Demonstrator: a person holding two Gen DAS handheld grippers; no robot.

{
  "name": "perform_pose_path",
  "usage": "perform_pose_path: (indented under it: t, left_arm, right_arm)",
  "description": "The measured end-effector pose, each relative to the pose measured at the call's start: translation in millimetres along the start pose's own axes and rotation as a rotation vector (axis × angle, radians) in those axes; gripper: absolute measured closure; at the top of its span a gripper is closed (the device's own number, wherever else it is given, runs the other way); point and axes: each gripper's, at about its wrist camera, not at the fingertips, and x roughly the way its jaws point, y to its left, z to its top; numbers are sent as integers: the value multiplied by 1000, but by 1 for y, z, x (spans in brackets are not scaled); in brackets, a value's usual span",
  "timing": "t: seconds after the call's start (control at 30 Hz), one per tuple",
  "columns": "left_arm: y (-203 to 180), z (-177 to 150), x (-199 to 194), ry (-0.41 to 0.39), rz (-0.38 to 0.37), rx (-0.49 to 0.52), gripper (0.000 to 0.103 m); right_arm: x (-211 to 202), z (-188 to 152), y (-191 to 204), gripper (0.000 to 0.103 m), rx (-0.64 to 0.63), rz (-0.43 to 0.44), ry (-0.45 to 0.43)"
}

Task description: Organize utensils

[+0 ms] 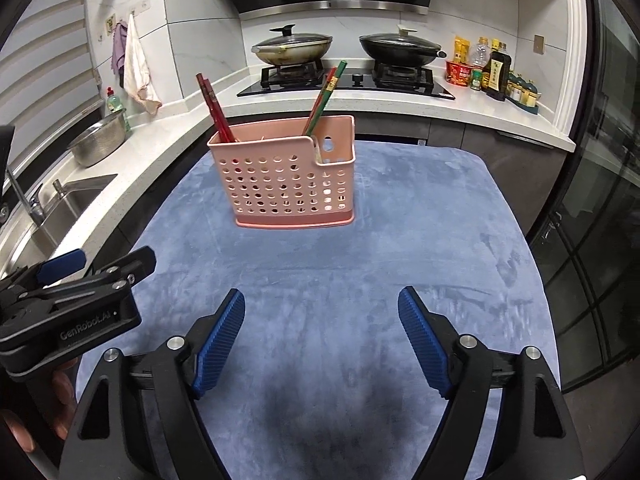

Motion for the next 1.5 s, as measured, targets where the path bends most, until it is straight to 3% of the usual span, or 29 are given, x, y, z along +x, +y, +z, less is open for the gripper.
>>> perform_pose_path:
  t: [0.67,1.5]
  left_arm:
    - [3,0,8,5,43,6,8]
    - [3,-3,15,12,68,15,7]
  right_arm:
    - [15,4,-3,14,-2,-33,43]
    - [20,0,0,12,9,-48,23]
